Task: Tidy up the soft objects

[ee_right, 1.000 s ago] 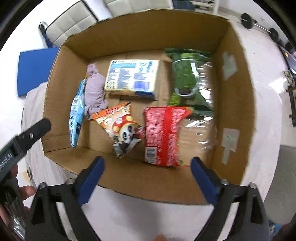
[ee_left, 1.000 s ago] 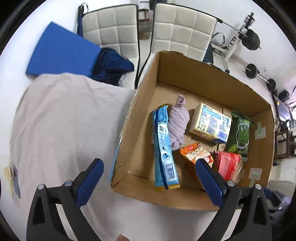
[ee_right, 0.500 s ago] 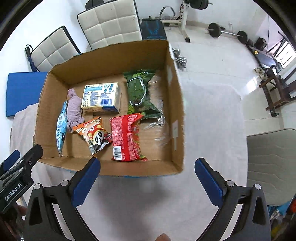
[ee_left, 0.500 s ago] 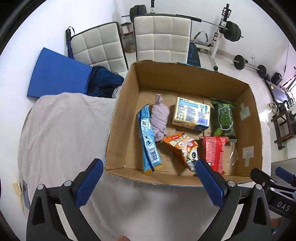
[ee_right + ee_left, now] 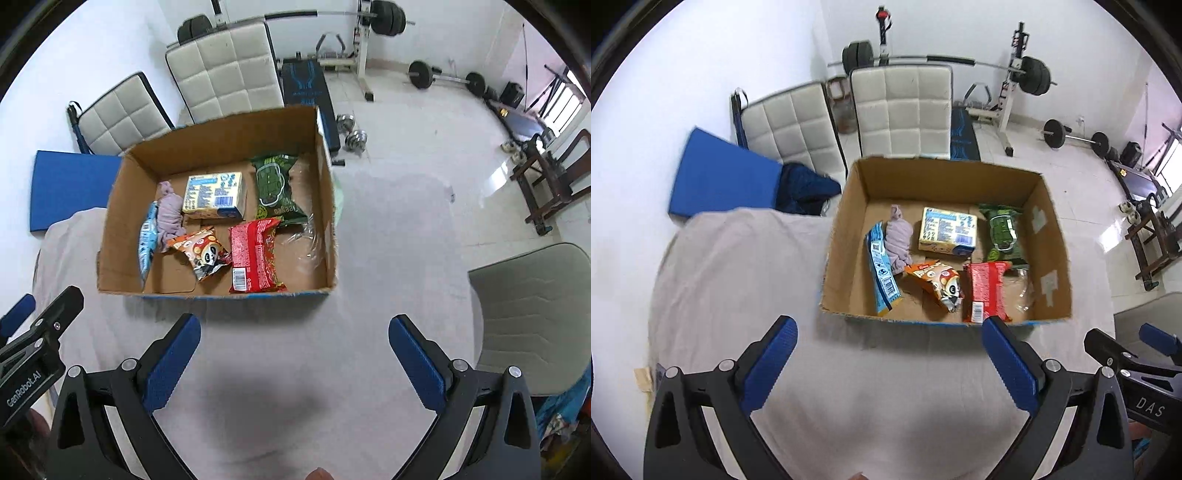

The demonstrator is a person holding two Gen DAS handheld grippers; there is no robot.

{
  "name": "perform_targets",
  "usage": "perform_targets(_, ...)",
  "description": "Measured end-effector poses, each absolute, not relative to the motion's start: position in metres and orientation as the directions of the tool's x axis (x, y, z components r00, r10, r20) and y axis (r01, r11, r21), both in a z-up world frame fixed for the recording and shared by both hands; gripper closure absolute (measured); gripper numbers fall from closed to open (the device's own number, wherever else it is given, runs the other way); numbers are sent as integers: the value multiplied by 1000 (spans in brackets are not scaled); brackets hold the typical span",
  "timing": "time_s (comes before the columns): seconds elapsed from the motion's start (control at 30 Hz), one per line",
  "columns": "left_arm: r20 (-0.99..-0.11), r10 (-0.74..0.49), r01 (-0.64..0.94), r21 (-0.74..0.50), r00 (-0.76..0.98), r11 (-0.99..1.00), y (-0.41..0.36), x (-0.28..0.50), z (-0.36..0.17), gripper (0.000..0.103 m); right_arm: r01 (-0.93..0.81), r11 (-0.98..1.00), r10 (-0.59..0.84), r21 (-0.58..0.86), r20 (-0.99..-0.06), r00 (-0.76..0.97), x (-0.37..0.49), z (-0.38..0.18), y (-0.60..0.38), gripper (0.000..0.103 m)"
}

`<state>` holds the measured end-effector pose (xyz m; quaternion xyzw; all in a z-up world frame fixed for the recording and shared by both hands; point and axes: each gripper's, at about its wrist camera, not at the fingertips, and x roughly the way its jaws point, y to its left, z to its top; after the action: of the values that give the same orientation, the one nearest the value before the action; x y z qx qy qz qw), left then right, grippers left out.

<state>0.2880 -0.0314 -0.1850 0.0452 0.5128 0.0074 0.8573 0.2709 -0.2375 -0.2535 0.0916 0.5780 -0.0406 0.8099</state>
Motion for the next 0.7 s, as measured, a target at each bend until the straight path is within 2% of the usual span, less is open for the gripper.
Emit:
perform_targets(0.27, -846, 23, 58, 64, 533, 996, -32, 236, -123, 1, 149, 981, 48, 122, -905, 424, 204, -187, -240, 0)
perform_targets(0.7, -811, -27, 72, 19, 584, 997, -28, 175, -60, 1, 122, 985, 39, 121, -849, 527, 111, -92, -234, 0)
